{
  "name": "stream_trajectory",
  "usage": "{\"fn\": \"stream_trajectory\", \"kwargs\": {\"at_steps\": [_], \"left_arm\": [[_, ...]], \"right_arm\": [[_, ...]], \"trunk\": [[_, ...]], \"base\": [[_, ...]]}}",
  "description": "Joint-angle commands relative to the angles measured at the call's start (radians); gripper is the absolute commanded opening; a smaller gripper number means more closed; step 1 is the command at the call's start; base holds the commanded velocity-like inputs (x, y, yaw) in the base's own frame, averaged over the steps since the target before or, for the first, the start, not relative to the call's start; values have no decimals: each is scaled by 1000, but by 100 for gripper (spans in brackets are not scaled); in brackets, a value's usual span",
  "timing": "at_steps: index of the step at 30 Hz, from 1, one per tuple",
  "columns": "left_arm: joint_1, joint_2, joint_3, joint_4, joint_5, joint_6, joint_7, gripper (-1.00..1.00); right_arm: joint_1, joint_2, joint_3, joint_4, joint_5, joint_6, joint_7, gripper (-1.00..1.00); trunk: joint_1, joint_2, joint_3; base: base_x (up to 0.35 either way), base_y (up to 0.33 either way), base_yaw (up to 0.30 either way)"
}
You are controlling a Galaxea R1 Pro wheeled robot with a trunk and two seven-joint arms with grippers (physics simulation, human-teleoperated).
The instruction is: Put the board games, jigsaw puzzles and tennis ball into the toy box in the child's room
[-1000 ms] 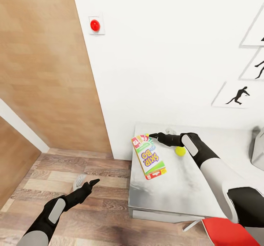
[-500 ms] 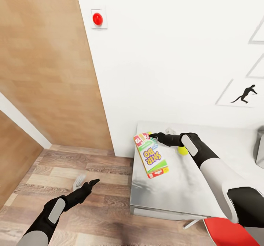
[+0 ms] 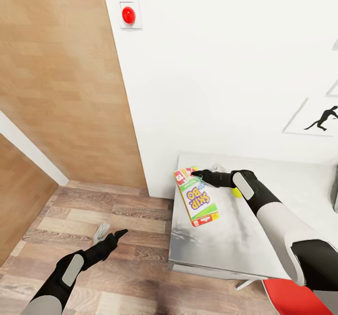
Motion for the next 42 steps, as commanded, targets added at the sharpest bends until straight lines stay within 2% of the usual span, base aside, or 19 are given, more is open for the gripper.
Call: {"fn": "stream_trajectory", "kwargs": {"at_steps": [1, 16, 28, 35, 42], "left_arm": [[-1, 0, 3, 0, 4, 8, -2, 100], [-1, -2, 3, 2, 2, 8, -2, 100], [-1, -2, 3, 2, 1, 7, -2, 100], [-1, -2, 3, 2, 0, 7, -2, 100], [-1, -2, 3, 2, -1, 6, -2, 100]], "right_arm": [[-1, -2, 3, -1, 1, 1, 4, 100], [1, -10, -4, -2, -2, -50, 0, 100], [3, -18, -6, -9, -4, -57, 4, 100], [16, -35, -6, -101, -5, -50, 4, 100], [26, -45, -6, -143, -5, -46, 3, 100]], "trunk": [[0, -2, -3], [0, -2, -10], [0, -2, -11], [0, -2, -11], [0, -2, -14]], "base": [[0, 0, 59], [0, 0, 20], [0, 0, 1], [0, 0, 0], [0, 0, 0]]}}
